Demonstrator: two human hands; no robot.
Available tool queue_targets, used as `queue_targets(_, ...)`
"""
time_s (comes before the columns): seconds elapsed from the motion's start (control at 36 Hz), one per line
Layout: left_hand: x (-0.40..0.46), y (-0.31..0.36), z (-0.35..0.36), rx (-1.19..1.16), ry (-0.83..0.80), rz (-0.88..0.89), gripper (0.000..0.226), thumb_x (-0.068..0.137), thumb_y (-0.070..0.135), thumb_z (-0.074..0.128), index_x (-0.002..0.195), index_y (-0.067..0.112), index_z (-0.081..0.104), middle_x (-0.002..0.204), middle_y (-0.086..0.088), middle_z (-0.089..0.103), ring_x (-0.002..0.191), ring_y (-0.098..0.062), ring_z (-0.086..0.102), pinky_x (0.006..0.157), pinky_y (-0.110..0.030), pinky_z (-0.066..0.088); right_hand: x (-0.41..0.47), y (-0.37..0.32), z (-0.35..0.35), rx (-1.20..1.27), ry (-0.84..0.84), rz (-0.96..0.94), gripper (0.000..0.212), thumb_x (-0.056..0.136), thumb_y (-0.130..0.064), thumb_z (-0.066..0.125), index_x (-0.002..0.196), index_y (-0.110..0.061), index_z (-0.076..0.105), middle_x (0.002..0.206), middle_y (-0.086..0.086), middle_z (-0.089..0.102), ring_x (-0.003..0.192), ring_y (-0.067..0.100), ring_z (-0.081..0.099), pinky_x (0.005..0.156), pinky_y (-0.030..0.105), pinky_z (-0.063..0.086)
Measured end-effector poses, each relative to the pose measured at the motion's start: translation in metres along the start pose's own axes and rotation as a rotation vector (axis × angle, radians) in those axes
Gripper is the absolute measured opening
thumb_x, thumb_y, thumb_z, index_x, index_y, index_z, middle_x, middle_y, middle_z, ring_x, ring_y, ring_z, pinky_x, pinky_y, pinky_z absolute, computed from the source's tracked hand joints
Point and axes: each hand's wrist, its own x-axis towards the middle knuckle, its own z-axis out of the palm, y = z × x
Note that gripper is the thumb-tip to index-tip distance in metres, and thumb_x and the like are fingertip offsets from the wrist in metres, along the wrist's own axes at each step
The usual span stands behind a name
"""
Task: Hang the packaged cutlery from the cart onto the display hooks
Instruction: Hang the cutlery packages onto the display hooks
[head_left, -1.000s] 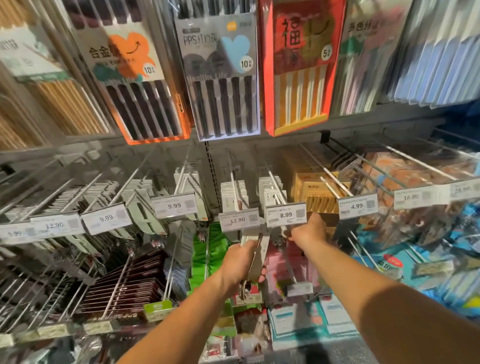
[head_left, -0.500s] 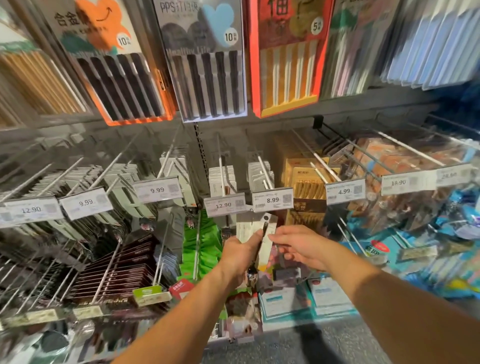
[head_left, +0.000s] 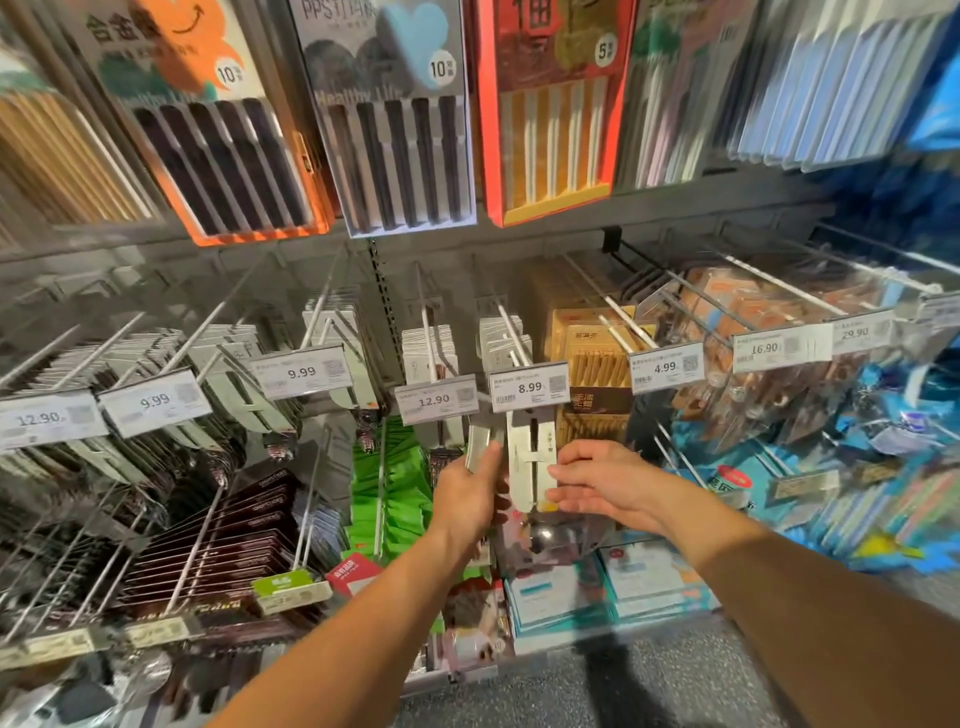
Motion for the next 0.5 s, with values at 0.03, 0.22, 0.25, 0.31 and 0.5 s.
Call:
queue_targets(0.03,-0.001,0.0,-0.002,0.019,0.011,0.003,0.054,0.1,0.047,0.05,0.061,0.013,0.066,0.044,0.009,0.054,0.044,-0.003,0.051,0.058,-0.025,0.048,0.0,0.0,-0.003,0.002,0.015,-0.005,0.013,0.09,0.002,0.065,0.102,-0.003,0.062,0.097,0.017,0.072,0.08,0.023,0.074,0.061,0.025,0.058)
queue_targets(0.22,-0.009,0.005,-0.01,-0.009,-0.032,-0.031,0.051,0.102,0.046,0.045,0.071,0.011,0.066,0.059,0.002,0.064,0.053,-0.013,0.057,0.056,-0.024,0.044,0.006,-0.003,-0.007,0.085,0.096,-0.113,0.014,0.084,0.007,0.068,0.096,0.002,0.063,0.09,0.019,0.074,0.089,0.027,0.074,0.074,0.028,0.061)
queue_targets(0.25,-0.008,0.006,-0.009,-0.01,-0.04,-0.028,0.05,0.102,0.046,0.045,0.071,0.014,0.067,0.056,0.004,0.063,0.05,-0.009,0.058,0.055,-0.023,0.044,0.007,-0.005,-0.004,0.104,0.1,-0.126,0.015,0.085,0.006,0.069,0.098,0.003,0.063,0.092,0.021,0.073,0.089,0.027,0.074,0.073,0.027,0.061)
queue_targets(0.31,-0.008,0.008,-0.007,-0.013,-0.052,-0.027,0.05,0.103,0.045,0.045,0.075,0.012,0.069,0.047,0.007,0.059,0.045,-0.004,0.056,0.055,-0.024,0.043,0.01,-0.009,0.001,0.137,0.112,-0.143,0.017,0.086,0.005,0.068,0.101,0.003,0.061,0.098,0.023,0.071,0.088,0.027,0.075,0.071,0.025,0.061)
queue_targets(0.5,-0.002,0.014,-0.008,-0.048,-0.019,-0.048,0.049,0.101,0.046,0.047,0.07,0.013,0.066,0.057,0.005,0.066,0.056,-0.013,0.061,0.061,-0.026,0.047,0.018,-0.016,0.01,0.187,0.147,-0.167,0.021,0.088,0.0,0.067,0.107,0.003,0.06,0.104,0.021,0.07,0.089,0.027,0.074,0.074,0.03,0.062)
